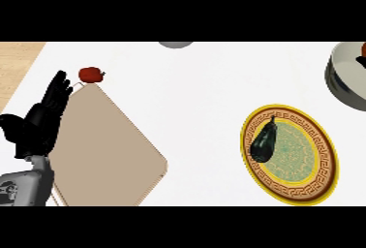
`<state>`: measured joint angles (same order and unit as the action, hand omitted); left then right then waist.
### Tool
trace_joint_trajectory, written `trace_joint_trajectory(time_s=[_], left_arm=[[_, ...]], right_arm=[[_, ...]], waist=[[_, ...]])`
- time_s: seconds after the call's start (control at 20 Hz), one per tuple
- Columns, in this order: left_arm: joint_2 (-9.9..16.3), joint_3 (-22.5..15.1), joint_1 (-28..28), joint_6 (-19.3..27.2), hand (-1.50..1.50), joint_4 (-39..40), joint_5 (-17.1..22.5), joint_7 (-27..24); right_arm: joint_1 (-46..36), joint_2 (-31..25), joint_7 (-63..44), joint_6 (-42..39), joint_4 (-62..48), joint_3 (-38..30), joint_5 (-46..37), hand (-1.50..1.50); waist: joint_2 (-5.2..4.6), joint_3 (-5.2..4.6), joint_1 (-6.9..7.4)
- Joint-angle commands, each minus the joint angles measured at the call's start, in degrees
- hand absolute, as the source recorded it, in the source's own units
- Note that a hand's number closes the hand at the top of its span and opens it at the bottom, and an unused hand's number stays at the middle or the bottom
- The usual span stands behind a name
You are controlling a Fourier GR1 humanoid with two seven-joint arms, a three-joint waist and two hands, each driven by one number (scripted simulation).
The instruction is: Pick the squash from the plate and place it in the bowl
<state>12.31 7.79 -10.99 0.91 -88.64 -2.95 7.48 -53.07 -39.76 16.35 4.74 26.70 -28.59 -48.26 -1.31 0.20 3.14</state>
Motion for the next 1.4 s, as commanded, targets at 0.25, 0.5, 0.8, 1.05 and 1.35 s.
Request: trace_joint_trajectory(time_s=[0.25,0.5,0.8,1.05,1.35], left_arm=[[-1.4,-1.19,-0.98,0.93,0.0,0.56,-0.98,-0.54],[-0.27,-0.12,-2.53,0.9,0.0,0.21,-0.54,1.67],[0.2,0.75,-0.75,0.25,0.0,1.11,-0.03,0.21],[0.27,0.47,-0.45,0.23,0.0,-1.32,0.1,1.79],[0.46,0.75,-1.15,0.76,0.0,-1.27,-0.34,1.59]], right_arm=[[0.91,-5.97,-3.35,-5.13,-13.67,0.9,-3.69,-1.5],[2.3,-5.89,5.92,-8.07,-15.67,-0.97,-1.18,-1.5],[-0.63,-6.86,8.51,-11.45,-17.2,-16.36,14.28,-1.5],[-0.25,-12.71,7.02,-18.82,-19.43,-24.4,22.25,-1.5],[7.82,-18.31,9.08,-27.35,-20.65,-26.36,24.24,-1.5]], waist=[[-0.89,0.18,1.08],[-0.61,0.27,0.39],[-0.36,0.4,-0.74],[-0.14,0.38,-0.41],[-0.63,0.57,-0.91]])
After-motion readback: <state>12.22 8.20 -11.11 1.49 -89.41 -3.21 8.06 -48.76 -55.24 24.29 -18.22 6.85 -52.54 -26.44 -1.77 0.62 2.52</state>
